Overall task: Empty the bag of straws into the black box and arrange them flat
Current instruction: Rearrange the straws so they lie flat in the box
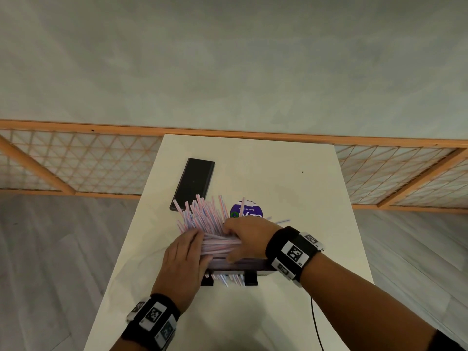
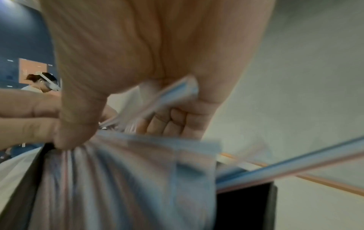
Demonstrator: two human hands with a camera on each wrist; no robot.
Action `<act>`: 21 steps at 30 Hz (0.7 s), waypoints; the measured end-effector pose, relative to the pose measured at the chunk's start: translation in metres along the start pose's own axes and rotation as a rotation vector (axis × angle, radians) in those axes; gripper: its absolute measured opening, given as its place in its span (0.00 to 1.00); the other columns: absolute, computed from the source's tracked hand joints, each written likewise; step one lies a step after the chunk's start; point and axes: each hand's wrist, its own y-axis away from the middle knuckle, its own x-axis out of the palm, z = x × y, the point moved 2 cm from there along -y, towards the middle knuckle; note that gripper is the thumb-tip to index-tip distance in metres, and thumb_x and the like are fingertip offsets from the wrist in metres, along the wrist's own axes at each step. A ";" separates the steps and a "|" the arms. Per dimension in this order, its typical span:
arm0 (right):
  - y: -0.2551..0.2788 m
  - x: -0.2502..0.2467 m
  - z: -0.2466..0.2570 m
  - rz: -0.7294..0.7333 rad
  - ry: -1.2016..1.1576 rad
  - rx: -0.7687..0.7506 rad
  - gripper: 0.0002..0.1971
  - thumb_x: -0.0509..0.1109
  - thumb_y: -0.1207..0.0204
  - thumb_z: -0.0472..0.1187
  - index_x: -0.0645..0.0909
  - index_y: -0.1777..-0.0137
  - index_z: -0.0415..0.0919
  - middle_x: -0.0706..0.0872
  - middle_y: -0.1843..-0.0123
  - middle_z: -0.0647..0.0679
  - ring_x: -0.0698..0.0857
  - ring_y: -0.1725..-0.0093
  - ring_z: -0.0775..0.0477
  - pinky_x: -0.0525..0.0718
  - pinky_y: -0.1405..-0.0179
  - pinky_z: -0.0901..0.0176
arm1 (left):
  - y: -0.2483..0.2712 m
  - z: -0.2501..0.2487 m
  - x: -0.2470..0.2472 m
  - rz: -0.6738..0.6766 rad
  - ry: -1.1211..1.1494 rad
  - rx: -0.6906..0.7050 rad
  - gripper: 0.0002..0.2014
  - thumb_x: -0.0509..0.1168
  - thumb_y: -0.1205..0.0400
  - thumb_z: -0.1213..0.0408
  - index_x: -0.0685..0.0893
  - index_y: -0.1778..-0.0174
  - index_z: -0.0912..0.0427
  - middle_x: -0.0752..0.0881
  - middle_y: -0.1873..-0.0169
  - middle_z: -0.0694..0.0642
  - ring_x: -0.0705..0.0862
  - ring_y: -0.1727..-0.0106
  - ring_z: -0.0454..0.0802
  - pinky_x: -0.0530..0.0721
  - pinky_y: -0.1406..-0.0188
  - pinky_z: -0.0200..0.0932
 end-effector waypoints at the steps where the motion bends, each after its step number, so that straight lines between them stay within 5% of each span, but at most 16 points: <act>1: 0.002 -0.001 0.001 -0.023 0.007 -0.004 0.23 0.80 0.31 0.59 0.73 0.45 0.53 0.85 0.48 0.50 0.83 0.51 0.44 0.84 0.50 0.49 | 0.001 0.000 0.002 0.010 -0.007 0.001 0.36 0.39 0.09 0.40 0.77 0.20 0.61 0.77 0.24 0.58 0.77 0.25 0.58 0.76 0.23 0.54; 6: 0.024 -0.007 -0.004 -0.183 0.058 -0.038 0.22 0.72 0.20 0.56 0.77 0.30 0.48 0.84 0.34 0.48 0.83 0.36 0.44 0.83 0.36 0.47 | 0.004 -0.004 0.001 0.013 -0.021 0.051 0.33 0.41 0.08 0.41 0.82 0.26 0.59 0.78 0.29 0.56 0.78 0.29 0.58 0.81 0.28 0.60; 11: 0.037 0.017 -0.012 -0.204 0.056 -0.076 0.16 0.61 0.15 0.55 0.82 0.37 0.48 0.84 0.41 0.49 0.83 0.41 0.46 0.84 0.39 0.47 | 0.006 -0.003 -0.007 -0.033 -0.032 0.021 0.24 0.56 0.12 0.49 0.81 0.25 0.55 0.80 0.29 0.55 0.79 0.32 0.58 0.81 0.32 0.59; 14: 0.038 0.039 -0.015 -0.159 0.081 -0.037 0.17 0.56 0.12 0.53 0.82 0.37 0.45 0.86 0.38 0.47 0.84 0.38 0.44 0.83 0.34 0.46 | 0.008 -0.004 -0.008 -0.020 -0.069 0.017 0.24 0.58 0.14 0.55 0.79 0.22 0.56 0.79 0.29 0.56 0.80 0.36 0.58 0.83 0.37 0.56; 17: 0.039 0.051 -0.015 -0.137 0.093 -0.038 0.17 0.54 0.09 0.49 0.82 0.35 0.43 0.86 0.34 0.46 0.83 0.34 0.43 0.80 0.29 0.49 | 0.008 -0.004 -0.001 0.006 -0.093 0.051 0.28 0.72 0.24 0.68 0.82 0.25 0.57 0.79 0.33 0.56 0.82 0.39 0.60 0.87 0.40 0.55; 21: 0.052 0.044 -0.020 -0.294 -0.027 -0.029 0.14 0.57 0.13 0.50 0.83 0.40 0.48 0.87 0.40 0.51 0.85 0.41 0.46 0.84 0.40 0.49 | 0.001 -0.005 -0.002 0.024 -0.069 0.050 0.28 0.80 0.29 0.69 0.86 0.31 0.59 0.80 0.38 0.56 0.83 0.43 0.57 0.90 0.40 0.51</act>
